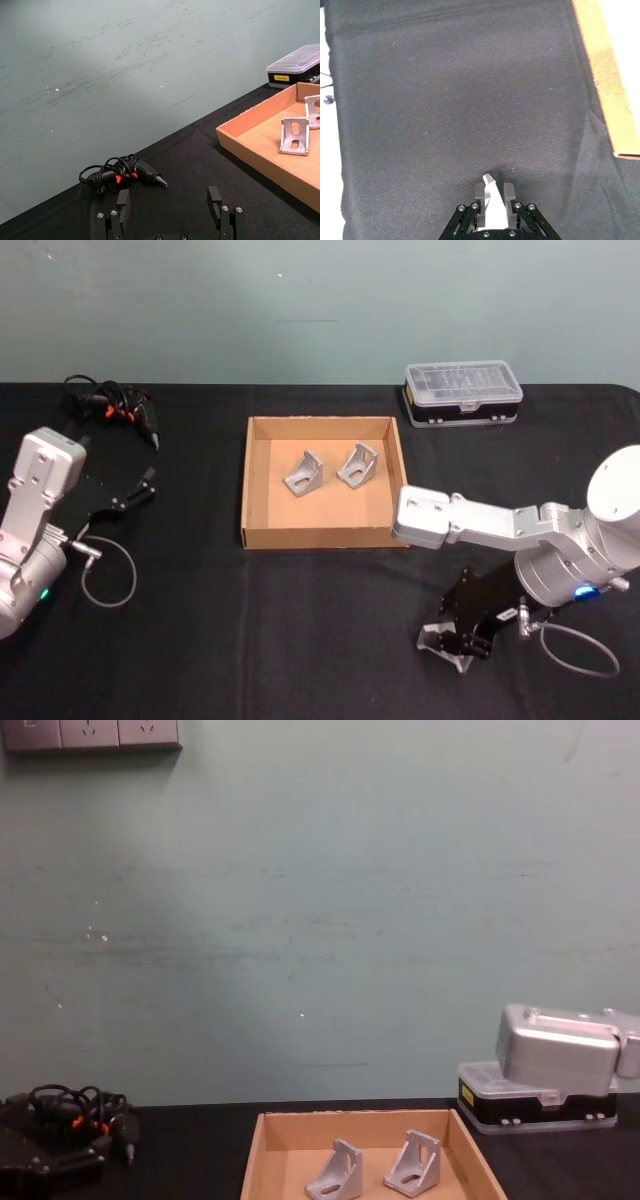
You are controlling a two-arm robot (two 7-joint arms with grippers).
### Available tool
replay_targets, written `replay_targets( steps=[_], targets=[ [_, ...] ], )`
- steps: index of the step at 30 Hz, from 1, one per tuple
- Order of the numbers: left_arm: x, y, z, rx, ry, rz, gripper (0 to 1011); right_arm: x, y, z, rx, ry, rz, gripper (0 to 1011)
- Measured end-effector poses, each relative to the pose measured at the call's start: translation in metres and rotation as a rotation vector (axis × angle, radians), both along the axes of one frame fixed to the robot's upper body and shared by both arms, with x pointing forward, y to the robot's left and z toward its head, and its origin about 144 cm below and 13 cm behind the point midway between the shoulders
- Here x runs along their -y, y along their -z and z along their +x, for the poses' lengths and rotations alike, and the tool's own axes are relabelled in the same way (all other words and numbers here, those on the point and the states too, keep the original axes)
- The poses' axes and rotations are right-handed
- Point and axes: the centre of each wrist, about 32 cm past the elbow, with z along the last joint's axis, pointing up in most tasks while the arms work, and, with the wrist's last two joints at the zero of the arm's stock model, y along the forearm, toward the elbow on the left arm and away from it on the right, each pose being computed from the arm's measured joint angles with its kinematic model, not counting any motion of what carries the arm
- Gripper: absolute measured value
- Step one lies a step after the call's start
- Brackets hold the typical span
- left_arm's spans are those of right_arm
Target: Use one hand to pick up the angle iron from the table and place it into the box.
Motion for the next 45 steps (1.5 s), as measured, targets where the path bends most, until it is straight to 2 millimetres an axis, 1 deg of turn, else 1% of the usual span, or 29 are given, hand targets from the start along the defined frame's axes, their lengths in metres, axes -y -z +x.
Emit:
replay_targets(
  steps=[10, 19, 31, 38, 45],
  targets=[
    [0.0, 0.0, 0.0, 0.0, 0.0, 0.0, 1011, -0.003, -0.01, -0.002, 0.041, 0.027, 0.038, 226],
    [0.0, 0.0, 0.0, 0.0, 0.0, 0.0, 1011, -0.006, -0.011, 0.0, 0.043, 0.029, 0.049, 226],
    [0.0, 0.0, 0.0, 0.0, 0.0, 0.0, 1011, -0.01, -0.021, 0.011, 0.07, 0.051, 0.081, 226],
    [0.0, 0.0, 0.0, 0.0, 0.0, 0.0, 1011, -0.011, -0.025, 0.012, 0.132, 0.117, 0.158, 226],
    [0.0, 0.0, 0.0, 0.0, 0.0, 0.0, 1011, -0.008, -0.017, 0.015, 0.195, 0.223, 0.23, 226]
  ],
)
